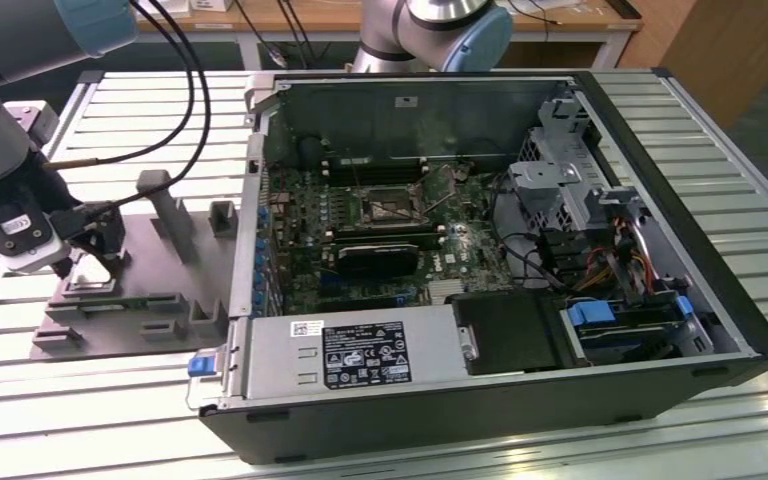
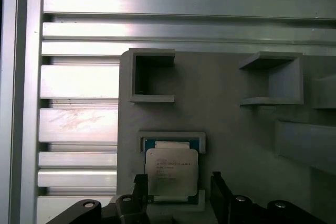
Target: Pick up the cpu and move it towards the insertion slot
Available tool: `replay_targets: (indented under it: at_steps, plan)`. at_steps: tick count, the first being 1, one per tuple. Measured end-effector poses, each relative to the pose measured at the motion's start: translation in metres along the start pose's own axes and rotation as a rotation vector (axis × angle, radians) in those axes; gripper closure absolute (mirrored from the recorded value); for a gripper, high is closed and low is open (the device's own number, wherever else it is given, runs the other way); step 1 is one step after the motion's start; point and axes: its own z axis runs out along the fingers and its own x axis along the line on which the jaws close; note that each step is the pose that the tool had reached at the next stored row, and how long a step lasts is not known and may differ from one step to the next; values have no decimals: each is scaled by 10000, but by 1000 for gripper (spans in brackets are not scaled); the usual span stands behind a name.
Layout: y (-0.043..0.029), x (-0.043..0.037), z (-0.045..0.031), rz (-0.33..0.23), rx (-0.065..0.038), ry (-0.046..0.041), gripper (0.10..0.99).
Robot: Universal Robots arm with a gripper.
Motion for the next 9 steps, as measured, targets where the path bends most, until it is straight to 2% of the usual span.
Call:
replay_targets:
  at_steps: [9]
  plan:
    - [0, 13, 67, -10, -39, -20, 498]
